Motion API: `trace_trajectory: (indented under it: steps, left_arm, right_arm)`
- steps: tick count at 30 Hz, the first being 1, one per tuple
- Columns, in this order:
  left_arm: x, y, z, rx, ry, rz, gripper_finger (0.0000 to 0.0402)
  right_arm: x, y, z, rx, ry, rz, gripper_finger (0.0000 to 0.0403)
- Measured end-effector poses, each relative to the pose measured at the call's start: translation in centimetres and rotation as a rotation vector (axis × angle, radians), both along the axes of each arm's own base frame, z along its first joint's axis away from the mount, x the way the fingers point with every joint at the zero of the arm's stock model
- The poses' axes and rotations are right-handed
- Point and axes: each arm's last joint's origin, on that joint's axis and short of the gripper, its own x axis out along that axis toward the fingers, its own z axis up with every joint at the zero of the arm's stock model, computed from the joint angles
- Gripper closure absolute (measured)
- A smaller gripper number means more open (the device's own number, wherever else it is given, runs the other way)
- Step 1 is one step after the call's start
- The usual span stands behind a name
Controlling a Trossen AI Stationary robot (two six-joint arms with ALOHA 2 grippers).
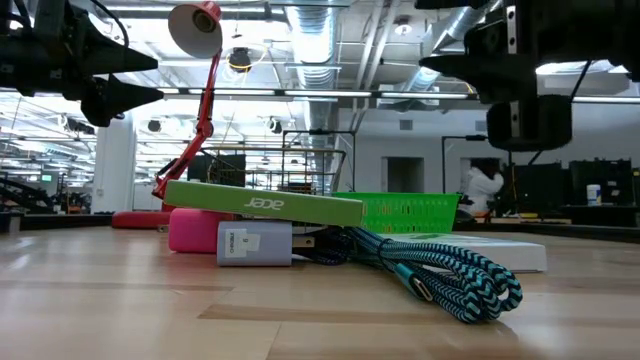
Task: Pick and place items into bin
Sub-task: Put the left card reader box into the green bin
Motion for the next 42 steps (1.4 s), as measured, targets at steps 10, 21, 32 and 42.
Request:
trace_trajectory:
  steps: [10,21,32,42]
  left_arm:
    - [0.0,0.0,0.0,0.000,0.000,0.000,0.0088]
    - [0.0,0.0,0.0,0.000,0.000,0.000,0.0088]
    - [0.0,0.0,0.0,0.000,0.001,0.000,0.0088]
    - [0.0,0.0,0.0,0.000,0.001,0.000,0.0088]
  right_arm:
    - [3.1,2.0,-0.9,-0.003,0.154,0.131,0.0148]
    - [6.1,2.6,-2.4,0.054,0.323,0.019,0.0163]
    - [7.4,3.3,-2.2,0.063,0.416,-0.006,0.0179]
    - [9.6,4.0,1.5,-0.257,0.199,0.102,0.0182]
